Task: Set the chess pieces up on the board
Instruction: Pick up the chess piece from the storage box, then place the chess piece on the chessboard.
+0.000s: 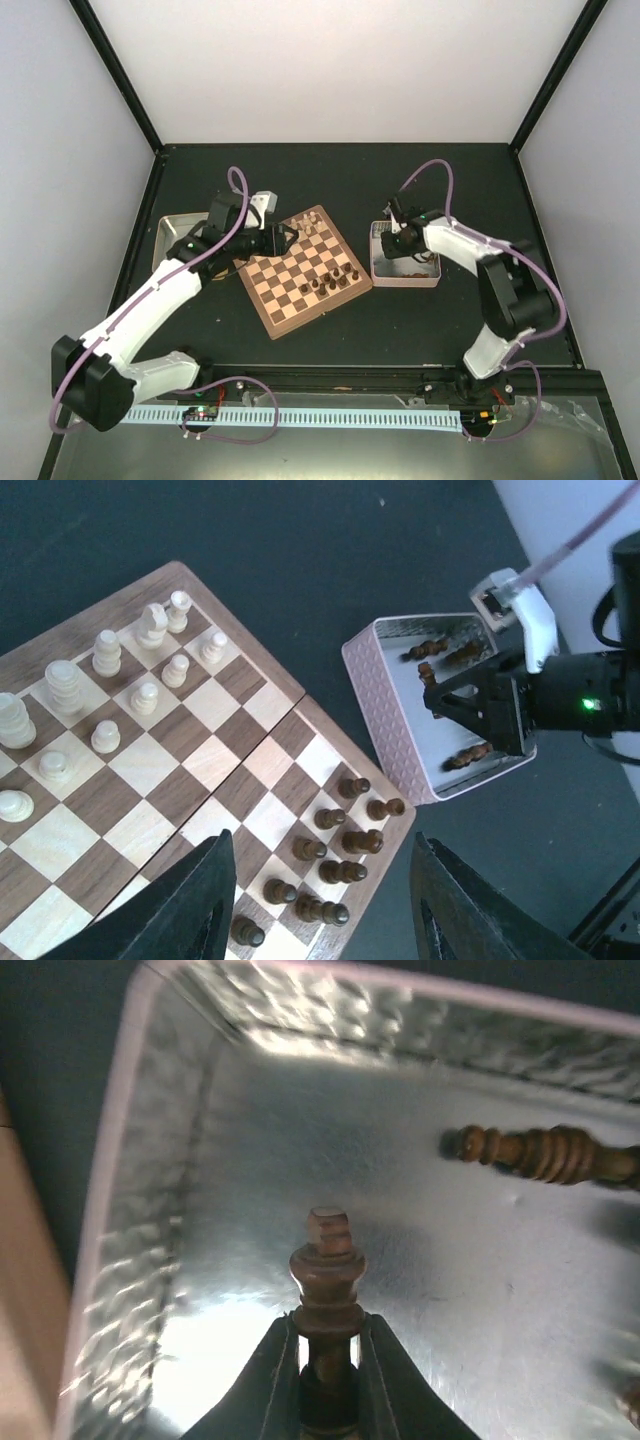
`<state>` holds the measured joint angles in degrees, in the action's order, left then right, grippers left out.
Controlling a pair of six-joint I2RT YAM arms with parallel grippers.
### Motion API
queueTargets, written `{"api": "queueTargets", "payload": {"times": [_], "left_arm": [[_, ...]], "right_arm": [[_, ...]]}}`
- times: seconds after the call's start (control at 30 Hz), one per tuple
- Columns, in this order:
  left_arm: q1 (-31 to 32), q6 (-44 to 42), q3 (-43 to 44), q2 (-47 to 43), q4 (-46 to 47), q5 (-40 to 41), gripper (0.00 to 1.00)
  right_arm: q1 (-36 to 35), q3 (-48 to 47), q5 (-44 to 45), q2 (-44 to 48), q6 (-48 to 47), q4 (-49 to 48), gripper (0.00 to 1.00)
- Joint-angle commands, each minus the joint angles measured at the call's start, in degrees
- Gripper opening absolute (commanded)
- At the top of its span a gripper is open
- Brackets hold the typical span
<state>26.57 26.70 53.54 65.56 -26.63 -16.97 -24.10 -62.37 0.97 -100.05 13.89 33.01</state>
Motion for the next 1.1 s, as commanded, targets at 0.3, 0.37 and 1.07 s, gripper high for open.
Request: {"api": "queueTargets", "payload": {"times": [0.3,0.37,1.07], "left_arm": [[-1.0,5.0,0.5,-8.7,14.7,-20.6,0.61],[-1.0,5.1,1.4,-8.5,14.6,-23.6,0.64],[-0.9,-4.2,6.4,-3.4,0.7,-40.6,0.26]], "right_arm": [[-9.9,7.4,-36.8,24.5,-8.9,-20.7,0.09],[-12.7,6.4,-41.5,25.2,-9.5,-21.4,0.09],[-16.4,2.0,-52.5,26.1,-10.5,-24.3,0.09]]}}
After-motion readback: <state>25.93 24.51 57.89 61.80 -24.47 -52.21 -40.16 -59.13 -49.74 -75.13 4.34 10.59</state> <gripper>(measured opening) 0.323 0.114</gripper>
